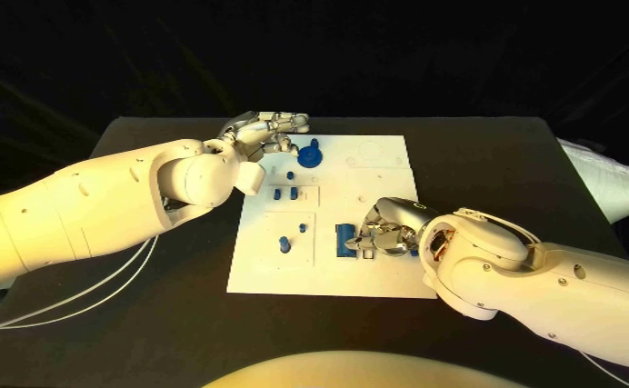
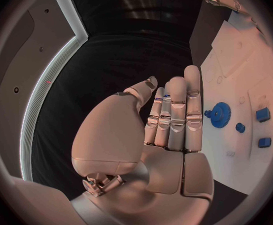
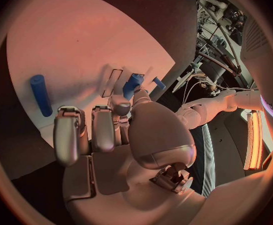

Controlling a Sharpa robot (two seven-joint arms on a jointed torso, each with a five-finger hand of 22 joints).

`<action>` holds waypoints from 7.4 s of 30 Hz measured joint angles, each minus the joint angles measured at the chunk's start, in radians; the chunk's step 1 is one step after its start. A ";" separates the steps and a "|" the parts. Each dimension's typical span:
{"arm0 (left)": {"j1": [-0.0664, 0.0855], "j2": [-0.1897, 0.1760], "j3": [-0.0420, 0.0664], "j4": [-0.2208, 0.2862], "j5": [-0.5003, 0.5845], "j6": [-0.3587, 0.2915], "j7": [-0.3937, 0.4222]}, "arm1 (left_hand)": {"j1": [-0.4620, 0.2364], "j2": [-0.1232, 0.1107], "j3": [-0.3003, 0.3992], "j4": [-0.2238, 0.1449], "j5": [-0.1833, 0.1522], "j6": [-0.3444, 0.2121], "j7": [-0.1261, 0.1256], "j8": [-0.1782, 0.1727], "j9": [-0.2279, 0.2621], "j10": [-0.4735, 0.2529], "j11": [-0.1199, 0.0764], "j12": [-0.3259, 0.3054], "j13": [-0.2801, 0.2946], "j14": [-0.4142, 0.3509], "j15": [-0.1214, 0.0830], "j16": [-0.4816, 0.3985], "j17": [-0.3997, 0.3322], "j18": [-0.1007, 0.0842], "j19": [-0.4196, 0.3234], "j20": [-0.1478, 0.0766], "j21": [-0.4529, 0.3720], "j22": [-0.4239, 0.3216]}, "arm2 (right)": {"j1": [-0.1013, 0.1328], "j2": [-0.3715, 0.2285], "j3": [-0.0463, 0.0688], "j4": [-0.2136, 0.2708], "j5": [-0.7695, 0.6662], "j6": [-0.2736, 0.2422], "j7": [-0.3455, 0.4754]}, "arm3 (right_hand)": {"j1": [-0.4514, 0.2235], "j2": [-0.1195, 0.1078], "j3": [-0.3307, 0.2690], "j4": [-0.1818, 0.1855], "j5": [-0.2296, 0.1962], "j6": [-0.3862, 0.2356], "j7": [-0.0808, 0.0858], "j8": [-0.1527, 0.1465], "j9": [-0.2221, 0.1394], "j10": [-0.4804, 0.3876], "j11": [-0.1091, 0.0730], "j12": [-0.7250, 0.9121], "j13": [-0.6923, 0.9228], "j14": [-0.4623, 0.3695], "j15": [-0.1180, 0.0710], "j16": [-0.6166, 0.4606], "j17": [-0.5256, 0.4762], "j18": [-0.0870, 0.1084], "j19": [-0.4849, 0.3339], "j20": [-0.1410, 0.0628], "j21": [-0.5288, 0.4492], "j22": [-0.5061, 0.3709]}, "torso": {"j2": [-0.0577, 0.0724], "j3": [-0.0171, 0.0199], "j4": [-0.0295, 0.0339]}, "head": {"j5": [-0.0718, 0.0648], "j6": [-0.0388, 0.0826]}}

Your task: Assemble the parts on the task board

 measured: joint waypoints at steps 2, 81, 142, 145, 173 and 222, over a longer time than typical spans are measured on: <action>0.000 0.000 0.000 0.000 0.000 0.000 0.000 | 0.000 0.000 0.000 0.000 0.000 0.000 0.000 0.000 0.000 0.000 0.000 0.000 0.000 0.000 0.000 0.000 0.000 0.000 0.000 0.000 0.000 0.000 | 0.000 -0.008 0.000 0.004 -0.001 -0.007 0.000 | 0.000 0.000 -0.002 -0.002 -0.003 0.000 0.000 -0.001 0.000 0.000 0.000 -0.014 -0.005 0.000 0.000 0.000 -0.004 0.000 0.000 0.000 0.000 0.000 | 0.000 0.0000 -0.0002 | 0.001 0.000; -0.002 -0.007 0.000 0.001 -0.006 0.005 -0.003 | 0.000 0.000 0.000 0.000 0.000 -0.003 -0.003 0.000 0.000 -0.007 0.000 0.004 0.000 0.000 0.000 0.000 -0.003 0.000 0.000 0.000 -0.006 -0.002 | 0.002 -0.142 0.010 0.024 -0.336 0.168 -0.012 | 0.211 0.018 0.102 -0.106 -0.038 0.008 -0.001 -0.081 -0.031 -0.040 -0.001 -0.167 -0.114 0.000 0.000 -0.024 -0.005 0.000 -0.009 -0.002 -0.011 0.000 | 0.000 0.0003 0.0002 | -0.016 0.003; -0.003 -0.006 0.000 0.003 -0.010 0.011 -0.008 | 0.000 0.000 0.000 0.000 0.000 -0.003 -0.003 0.000 0.000 -0.007 0.000 0.004 0.000 0.000 0.000 0.000 -0.003 0.000 0.000 0.000 -0.006 -0.002 | 0.008 -0.058 -0.001 0.008 0.171 -0.042 -0.026 | -0.087 -0.114 0.432 0.001 0.076 0.061 -0.010 -0.092 -0.012 0.035 -0.008 -0.076 -0.011 0.000 -0.007 0.018 0.050 -0.016 0.018 -0.007 0.015 -0.001 | 0.000 0.0001 0.0001 | -0.009 -0.008; -0.003 -0.006 0.000 0.004 -0.010 0.011 -0.009 | 0.000 0.000 0.000 0.000 0.000 -0.003 -0.003 0.000 0.000 -0.007 0.000 0.004 0.000 0.000 0.000 0.000 -0.003 0.000 0.000 0.000 -0.006 -0.002 | 0.008 -0.056 -0.001 0.007 0.166 -0.033 -0.028 | -0.096 -0.110 0.425 0.004 0.076 0.067 -0.010 -0.092 -0.011 0.037 -0.005 -0.076 -0.008 0.000 -0.007 0.018 0.051 -0.016 0.018 -0.007 0.015 -0.001 | 0.000 0.0001 0.0001 | -0.008 -0.009; -0.003 -0.006 0.000 0.003 -0.010 0.014 -0.012 | 0.000 0.000 -0.005 0.000 0.000 -0.007 0.000 0.000 0.000 -0.011 0.004 0.004 0.000 -0.004 0.004 0.000 -0.005 0.000 0.000 0.000 -0.006 -0.004 | 0.003 -0.095 -0.001 0.036 0.110 -0.011 -0.015 | -0.110 -0.131 0.200 0.046 -0.021 0.070 -0.013 -0.097 -0.005 0.037 -0.005 -0.087 0.010 0.000 -0.007 0.018 0.046 -0.016 0.018 -0.007 0.015 -0.001 | 0.000 0.0013 -0.0008 | -0.010 -0.009; -0.009 -0.004 -0.001 -0.009 -0.012 0.017 -0.014 | 0.000 0.000 -0.009 0.003 0.000 -0.007 0.000 0.004 0.000 -0.011 0.003 0.008 0.000 -0.008 0.004 0.000 -0.006 0.000 -0.004 0.004 -0.010 -0.006 | 0.056 -0.118 0.007 -0.045 0.323 -0.137 0.265 | 0.046 -0.073 0.085 -0.025 0.016 -0.013 0.027 -0.151 -0.016 -0.118 0.025 -0.429 -0.206 -0.007 0.014 -0.191 -0.161 0.017 -0.105 0.015 -0.126 -0.111 | -0.009 -0.0023 -0.0015 | -0.018 0.003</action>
